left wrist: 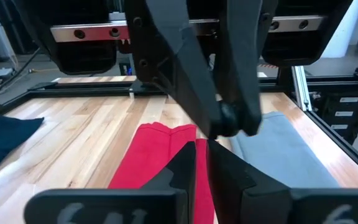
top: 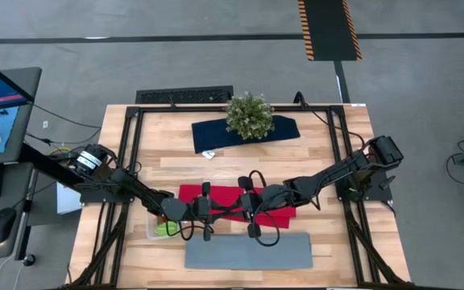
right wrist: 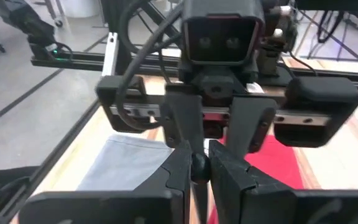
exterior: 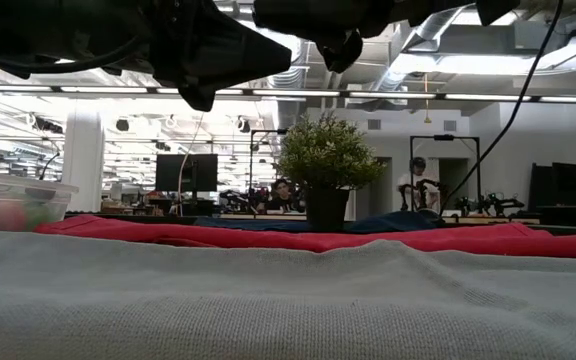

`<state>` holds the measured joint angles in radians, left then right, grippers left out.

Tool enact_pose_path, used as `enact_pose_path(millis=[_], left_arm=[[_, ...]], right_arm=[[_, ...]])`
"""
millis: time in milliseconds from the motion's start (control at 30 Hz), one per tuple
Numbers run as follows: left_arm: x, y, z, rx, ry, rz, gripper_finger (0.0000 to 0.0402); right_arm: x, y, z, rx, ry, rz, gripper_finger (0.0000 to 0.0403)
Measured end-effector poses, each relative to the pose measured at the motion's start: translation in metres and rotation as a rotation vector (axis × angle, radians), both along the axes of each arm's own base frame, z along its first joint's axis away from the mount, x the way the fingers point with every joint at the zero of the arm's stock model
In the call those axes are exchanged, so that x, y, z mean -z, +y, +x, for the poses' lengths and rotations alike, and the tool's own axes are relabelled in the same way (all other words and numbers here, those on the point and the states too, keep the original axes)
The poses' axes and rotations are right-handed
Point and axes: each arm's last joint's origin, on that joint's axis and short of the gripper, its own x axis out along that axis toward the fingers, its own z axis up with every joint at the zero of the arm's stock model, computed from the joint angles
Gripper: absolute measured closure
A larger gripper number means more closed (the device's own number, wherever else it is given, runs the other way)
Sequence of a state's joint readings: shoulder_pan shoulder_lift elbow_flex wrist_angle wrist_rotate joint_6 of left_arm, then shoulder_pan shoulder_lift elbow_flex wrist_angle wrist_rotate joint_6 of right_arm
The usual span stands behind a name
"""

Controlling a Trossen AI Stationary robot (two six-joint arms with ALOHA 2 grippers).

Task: Pick and placing Produce into tupperware

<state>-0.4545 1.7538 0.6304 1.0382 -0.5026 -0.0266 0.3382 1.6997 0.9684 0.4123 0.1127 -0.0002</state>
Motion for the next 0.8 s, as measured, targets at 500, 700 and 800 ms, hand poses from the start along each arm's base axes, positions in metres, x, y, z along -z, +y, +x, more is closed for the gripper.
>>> enact_pose_path(millis=[500,700,800], left_arm=[[-0.0001,-0.0016,-0.0007,0.004,-0.001,-0.024,0.0301],[-0.0001,-0.0016,-0.0007,0.004,-0.001,-0.024,0.0295],[-0.0001,-0.0015,-0.0007,0.003,-0.001,-0.024,0.0294]], right_arm=[[0.0007,-0.0003,-0.0002,0.008,0.006,-0.005,0.0336],[0.0026,-0.0008,-0.0007,0.02,0.027,-0.009,0.0336],[0.0039,-0.0004,-0.0014,0.022,0.04,-0.006,0.0336]])
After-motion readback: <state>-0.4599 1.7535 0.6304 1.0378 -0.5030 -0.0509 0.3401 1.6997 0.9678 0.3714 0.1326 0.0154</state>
